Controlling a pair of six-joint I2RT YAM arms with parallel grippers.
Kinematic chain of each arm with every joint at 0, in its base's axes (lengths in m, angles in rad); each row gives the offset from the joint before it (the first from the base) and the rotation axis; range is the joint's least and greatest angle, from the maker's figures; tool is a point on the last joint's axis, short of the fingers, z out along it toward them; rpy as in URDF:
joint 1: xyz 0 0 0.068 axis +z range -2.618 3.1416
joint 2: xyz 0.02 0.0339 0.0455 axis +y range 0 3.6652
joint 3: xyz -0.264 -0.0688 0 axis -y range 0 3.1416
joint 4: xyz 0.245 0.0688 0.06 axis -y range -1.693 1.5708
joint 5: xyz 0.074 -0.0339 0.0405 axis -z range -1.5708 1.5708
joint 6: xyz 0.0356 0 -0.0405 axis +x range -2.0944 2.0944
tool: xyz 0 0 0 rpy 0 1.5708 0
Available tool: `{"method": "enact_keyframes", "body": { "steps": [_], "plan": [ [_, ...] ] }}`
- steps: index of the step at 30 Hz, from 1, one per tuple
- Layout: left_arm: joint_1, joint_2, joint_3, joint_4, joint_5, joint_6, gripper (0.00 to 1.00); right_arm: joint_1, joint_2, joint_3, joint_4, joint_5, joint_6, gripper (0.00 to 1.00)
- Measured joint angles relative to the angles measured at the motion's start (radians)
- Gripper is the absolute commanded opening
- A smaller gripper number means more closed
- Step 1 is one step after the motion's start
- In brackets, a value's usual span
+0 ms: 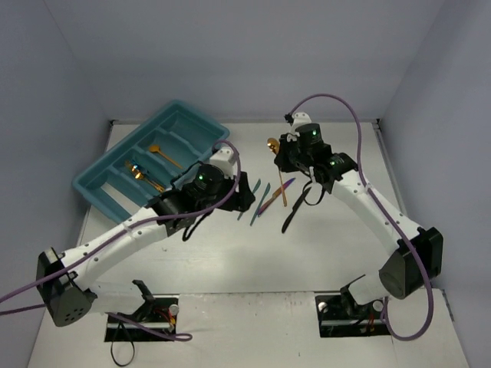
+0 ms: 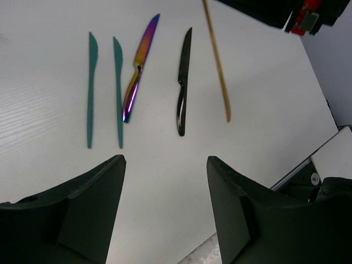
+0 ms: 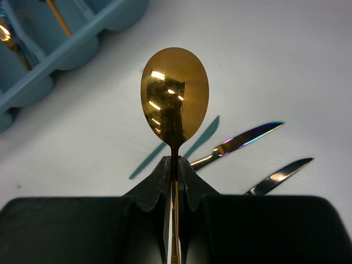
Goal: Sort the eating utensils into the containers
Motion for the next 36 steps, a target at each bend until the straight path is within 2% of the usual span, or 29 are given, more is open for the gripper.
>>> {"method": "enact_keyframes", "body": {
  "steps": [11,13,16,17,18,23,24,26,28,29,32,36],
  "plan": [
    [-0.040,0.219,0.117,0.131,-0.017,-0.009,0.55,0.076,-0.067,-0.016,0.008,-0.007,0.154,0.00],
    [-0.043,0.241,0.119,0.146,-0.020,-0.011,0.44,0.074,-0.077,-0.023,0.014,-0.005,0.168,0.00],
    [-0.047,0.266,0.119,0.156,-0.024,-0.019,0.18,0.073,-0.086,-0.036,0.027,-0.004,0.187,0.00],
    [-0.048,0.273,0.119,0.159,-0.025,-0.022,0.06,0.074,-0.087,-0.042,0.032,-0.004,0.192,0.00],
    [-0.049,0.277,0.119,0.160,-0.025,-0.024,0.01,0.073,-0.088,-0.050,0.037,-0.005,0.200,0.00],
    [-0.053,0.279,0.118,0.154,-0.051,-0.041,0.00,0.076,-0.093,-0.068,0.062,-0.004,0.223,0.01],
    [-0.053,0.278,0.118,0.154,-0.057,-0.042,0.00,0.077,-0.093,-0.069,0.069,-0.004,0.224,0.07],
    [-0.053,0.275,0.116,0.156,-0.069,-0.046,0.00,0.077,-0.093,-0.072,0.075,-0.004,0.227,0.27],
    [-0.053,0.271,0.108,0.156,-0.084,-0.050,0.00,0.077,-0.093,-0.078,0.080,-0.001,0.231,0.52],
    [-0.053,0.268,0.103,0.154,-0.092,-0.054,0.00,0.077,-0.093,-0.082,0.080,0.002,0.233,0.57],
    [-0.044,0.257,0.080,0.143,-0.117,-0.070,0.00,0.076,-0.093,-0.090,0.078,0.023,0.227,0.67],
    [0.000,0.248,0.040,0.118,-0.132,-0.092,0.00,0.062,-0.093,-0.104,0.080,0.033,0.221,0.70]
  ]
}}
